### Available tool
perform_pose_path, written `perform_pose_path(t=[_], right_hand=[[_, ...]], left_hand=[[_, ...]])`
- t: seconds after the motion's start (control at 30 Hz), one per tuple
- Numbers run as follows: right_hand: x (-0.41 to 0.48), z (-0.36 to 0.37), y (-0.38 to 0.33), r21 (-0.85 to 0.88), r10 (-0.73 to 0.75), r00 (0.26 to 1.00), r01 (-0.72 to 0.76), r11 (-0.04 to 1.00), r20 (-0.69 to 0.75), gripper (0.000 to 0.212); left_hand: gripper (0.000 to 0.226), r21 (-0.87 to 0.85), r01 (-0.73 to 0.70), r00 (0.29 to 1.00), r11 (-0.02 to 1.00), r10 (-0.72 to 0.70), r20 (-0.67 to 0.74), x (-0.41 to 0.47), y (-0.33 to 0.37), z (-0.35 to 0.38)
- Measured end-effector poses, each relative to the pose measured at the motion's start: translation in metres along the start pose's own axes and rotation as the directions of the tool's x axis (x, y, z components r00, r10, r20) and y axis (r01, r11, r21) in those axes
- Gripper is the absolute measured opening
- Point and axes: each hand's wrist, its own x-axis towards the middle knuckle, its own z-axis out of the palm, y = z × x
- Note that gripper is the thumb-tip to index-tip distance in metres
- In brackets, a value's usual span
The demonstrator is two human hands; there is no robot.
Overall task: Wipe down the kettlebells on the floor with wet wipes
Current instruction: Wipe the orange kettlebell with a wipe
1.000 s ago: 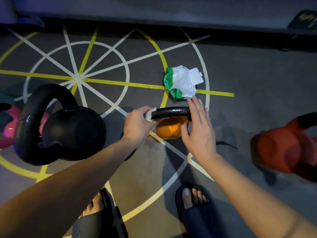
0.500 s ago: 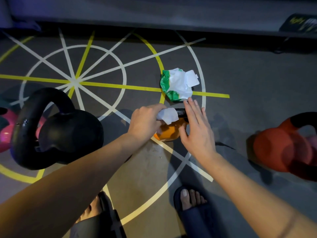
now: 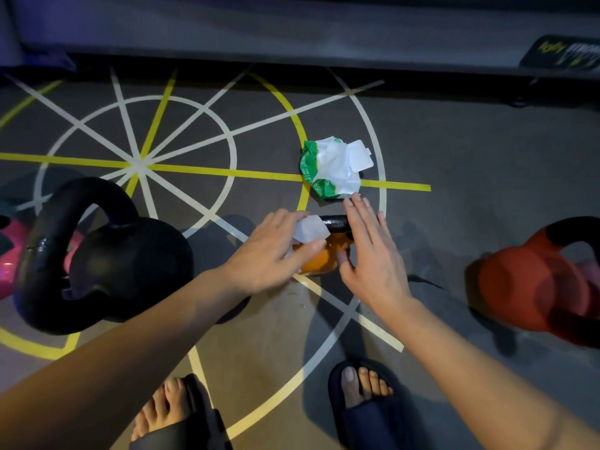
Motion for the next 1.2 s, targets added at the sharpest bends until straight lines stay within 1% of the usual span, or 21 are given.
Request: perform_pose_path(t=[0.07, 0.1, 0.17, 0.23, 0.33, 0.4, 0.47, 0.53, 0.57, 0.63, 0.7, 0.8, 0.87, 0.93, 0.97, 1.0, 1.07, 1.1, 1.13, 1.2], right_hand=[[0.0, -0.001, 0.003, -0.003, -0.024, 1.0, 0.024, 1.0, -0.015, 0.076], [0.001, -0.001, 0.004, 0.009, -0.028, 0.999, 0.028, 1.0, -0.02, 0.074], [0.003, -0.002, 0.003, 0.057, -0.039, 0.999, 0.04, 0.998, -0.026, 0.069], [0.005, -0.005, -0.001, 0.109, -0.06, 0.997, 0.065, 0.992, -0.041, 0.064], [0.009, -0.01, -0.006, 0.195, -0.096, 0.989, 0.117, 0.974, -0.113, 0.057], [0.011, -0.012, -0.005, 0.214, -0.095, 0.987, 0.122, 0.969, -0.131, 0.051], [0.012, -0.011, -0.003, 0.206, -0.105, 0.985, 0.132, 0.97, -0.137, 0.043], [0.01, -0.009, 0.001, 0.168, -0.166, 0.969, 0.197, 0.966, -0.184, 0.036], [0.01, -0.007, 0.003, 0.14, -0.201, 0.957, 0.232, 0.962, -0.209, 0.034], [0.01, -0.007, 0.007, 0.106, -0.238, 0.943, 0.268, 0.958, -0.233, 0.034], [0.013, -0.006, 0.008, 0.1, -0.247, 0.937, 0.278, 0.955, -0.245, 0.033], [0.018, -0.009, 0.007, 0.099, -0.235, 0.943, 0.264, 0.959, -0.234, 0.03], [0.019, -0.014, 0.009, 0.088, -0.228, 0.943, 0.255, 0.963, -0.242, 0.028], [0.017, -0.019, 0.014, 0.091, -0.185, 0.951, 0.213, 0.973, -0.248, 0.027], [0.016, -0.021, 0.017, 0.089, -0.159, 0.957, 0.186, 0.979, -0.243, 0.027], [0.016, -0.022, 0.019, 0.088, -0.136, 0.962, 0.161, 0.983, -0.238, 0.027], [0.019, -0.027, 0.015, 0.102, -0.13, 0.968, 0.154, 0.983, -0.215, 0.031], [0.021, -0.031, 0.01, 0.119, -0.136, 0.976, 0.157, 0.98, -0.173, 0.039], [0.025, -0.033, 0.004, 0.136, -0.151, 0.983, 0.164, 0.977, -0.102, 0.049], [0.033, -0.034, -0.011, 0.132, -0.181, 0.978, 0.167, 0.977, 0.102, 0.071]], left_hand=[[0.055, 0.018, -0.006, 1.0, 1.0, 0.007, -0.029, 0.001, 0.001, 0.0], [0.049, 0.048, -0.016, 0.998, 0.999, 0.018, -0.053, 0.003, 0.002, 0.0], [0.046, 0.09, -0.025, 0.998, 0.996, 0.03, -0.059, 0.01, 0.006, -0.002], [0.045, 0.162, -0.051, 0.998, 0.986, 0.055, -0.025, 0.019, 0.012, -0.005], [0.036, 0.283, -0.087, 0.996, 0.955, 0.09, 0.002, 0.033, 0.023, -0.007], [0.035, 0.333, -0.084, 0.996, 0.939, 0.089, 0.002, 0.04, 0.031, -0.007], [0.035, 0.346, -0.071, 0.997, 0.936, 0.075, 0.002, 0.045, 0.037, -0.004], [0.036, 0.316, -0.064, 0.998, 0.947, 0.068, -0.001, 0.044, 0.037, -0.001], [0.039, 0.265, -0.043, 0.999, 0.963, 0.048, -0.013, 0.041, 0.033, -0.003], [0.052, 0.096, 0.042, 0.999, 0.994, -0.039, -0.037, 0.035, 0.023, -0.009], [0.066, -0.016, 0.087, 0.995, 0.996, -0.088, -0.04, 0.028, 0.016, -0.014], [0.068, -0.1, 0.04, 0.997, 0.994, -0.046, -0.059, 0.019, 0.014, -0.012], [0.06, -0.06, -0.01, 0.987, 0.998, 0.001, -0.162, 0.012, 0.014, -0.013], [0.044, 0.064, -0.066, 0.958, 0.996, 0.082, -0.277, 0.005, 0.004, -0.014], [0.037, 0.115, -0.08, 0.947, 0.99, 0.111, -0.301, 0.002, -0.002, -0.014], [0.033, 0.122, -0.082, 0.944, 0.989, 0.116, -0.309, 0.0, -0.008, -0.014], [0.029, 0.069, -0.096, 0.944, 0.993, 0.113, -0.309, -0.001, -0.013, -0.014], [0.029, 0.057, -0.106, 0.942, 0.993, 0.119, -0.313, 0.001, -0.012, -0.013], [0.028, 0.054, -0.115, 0.94, 0.992, 0.127, -0.317, 0.003, -0.009, -0.013], [0.028, 0.032, -0.137, 0.937, 0.99, 0.14, -0.32, 0.008, 0.001, -0.014]])
